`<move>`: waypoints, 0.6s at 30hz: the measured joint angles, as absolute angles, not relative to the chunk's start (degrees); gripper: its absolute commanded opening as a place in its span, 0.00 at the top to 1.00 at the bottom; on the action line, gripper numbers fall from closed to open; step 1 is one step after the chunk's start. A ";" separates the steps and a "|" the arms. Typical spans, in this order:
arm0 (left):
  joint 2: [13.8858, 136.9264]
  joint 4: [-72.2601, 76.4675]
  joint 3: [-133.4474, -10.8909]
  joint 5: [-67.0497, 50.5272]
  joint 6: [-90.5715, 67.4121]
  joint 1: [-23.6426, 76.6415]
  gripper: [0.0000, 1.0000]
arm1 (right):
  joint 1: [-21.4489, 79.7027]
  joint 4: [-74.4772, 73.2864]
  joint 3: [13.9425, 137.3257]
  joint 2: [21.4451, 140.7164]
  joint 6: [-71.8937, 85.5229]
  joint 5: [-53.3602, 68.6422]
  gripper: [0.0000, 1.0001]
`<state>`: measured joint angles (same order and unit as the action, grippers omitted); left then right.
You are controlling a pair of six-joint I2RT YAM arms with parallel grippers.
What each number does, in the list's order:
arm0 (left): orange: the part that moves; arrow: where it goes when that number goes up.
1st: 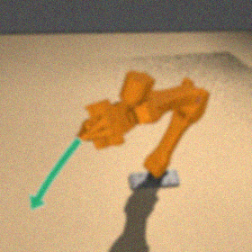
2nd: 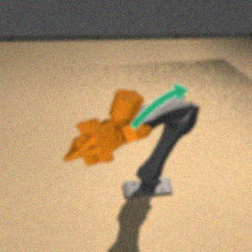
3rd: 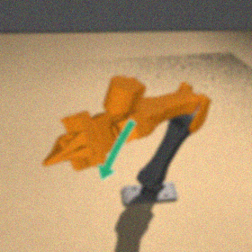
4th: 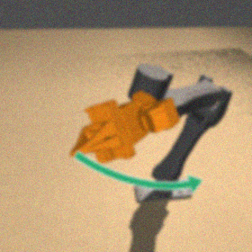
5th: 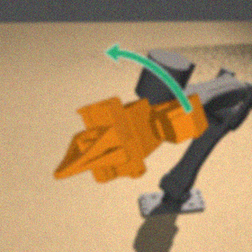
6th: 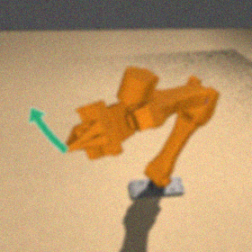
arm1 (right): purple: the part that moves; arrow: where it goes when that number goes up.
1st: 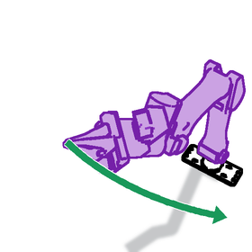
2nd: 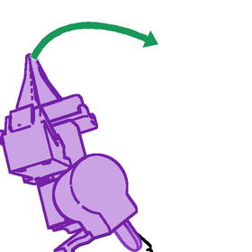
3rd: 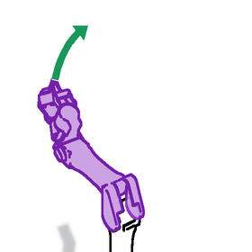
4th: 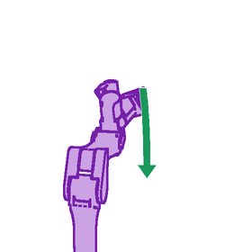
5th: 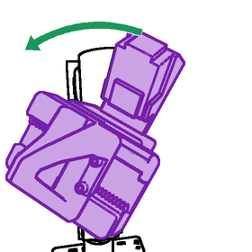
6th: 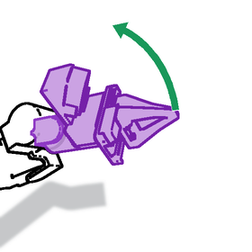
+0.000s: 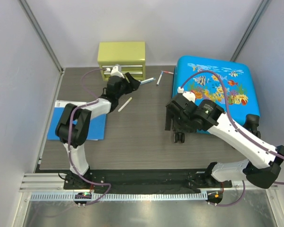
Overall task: Pack the luggage
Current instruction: Zip the luggage at the center of the board.
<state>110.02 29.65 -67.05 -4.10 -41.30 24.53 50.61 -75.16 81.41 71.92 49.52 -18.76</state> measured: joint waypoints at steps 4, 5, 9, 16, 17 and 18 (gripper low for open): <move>103.98 22.59 -66.94 -2.13 -40.01 23.40 0.35 | 49.74 -76.49 90.11 75.33 47.68 -20.53 0.05; 102.54 20.91 -67.05 -2.15 -39.79 24.10 0.35 | 48.97 -76.58 92.09 76.93 46.76 -21.23 0.02; 99.26 14.68 -68.62 -2.33 -37.78 27.42 0.34 | 41.32 -76.09 96.55 83.13 42.57 -22.85 0.01; 99.42 3.68 -72.90 -5.41 -36.88 31.79 0.34 | 11.88 -69.63 101.47 89.78 34.13 -27.09 0.00; 99.48 2.70 -73.12 -5.87 -37.06 32.10 0.34 | 8.58 -68.53 102.52 90.26 32.95 -27.92 0.00; 99.53 1.52 -73.23 -6.31 -37.28 32.36 0.34 | 5.39 -67.40 103.37 90.67 32.03 -28.23 0.00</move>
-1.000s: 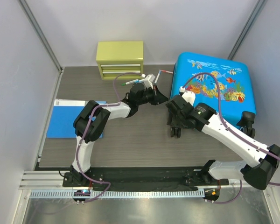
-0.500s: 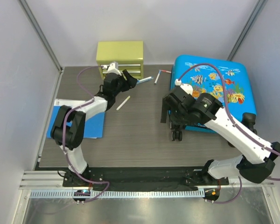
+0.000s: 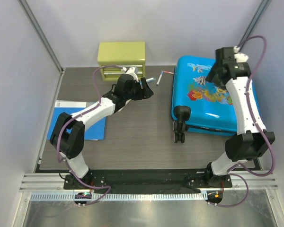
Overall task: Pack the luggage
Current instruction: Zip the luggage at the center of the board.
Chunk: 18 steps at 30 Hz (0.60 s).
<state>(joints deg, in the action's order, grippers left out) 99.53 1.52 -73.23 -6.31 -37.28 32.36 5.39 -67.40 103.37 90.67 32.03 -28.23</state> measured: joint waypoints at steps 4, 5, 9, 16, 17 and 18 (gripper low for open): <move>99.92 -3.86 -74.89 -7.38 -37.52 32.56 0.35 | -6.85 -62.65 104.60 91.55 29.61 -29.43 0.00; 100.09 -5.17 -75.72 -7.55 -37.52 32.53 0.34 | -8.93 -61.82 104.60 91.72 29.21 -30.13 0.00; 101.14 -9.13 -79.59 -8.36 -37.32 32.51 0.35 | -15.70 -58.28 104.60 92.90 27.64 -33.17 0.00; 103.46 -11.20 -83.33 -11.55 -37.30 32.51 0.35 | -19.57 -49.52 99.53 93.73 25.80 -36.45 0.00; 103.88 -11.35 -83.59 -11.94 -37.28 32.51 0.35 | -19.57 -47.97 97.45 93.49 25.65 -36.88 0.00; 104.29 -11.49 -83.81 -12.29 -37.30 32.51 0.35 | -19.57 -47.09 95.94 93.45 25.56 -37.19 0.00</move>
<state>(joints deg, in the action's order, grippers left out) 104.29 -11.49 -83.81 -12.29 -37.30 32.51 -19.57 -47.09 95.94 93.45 25.56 -37.19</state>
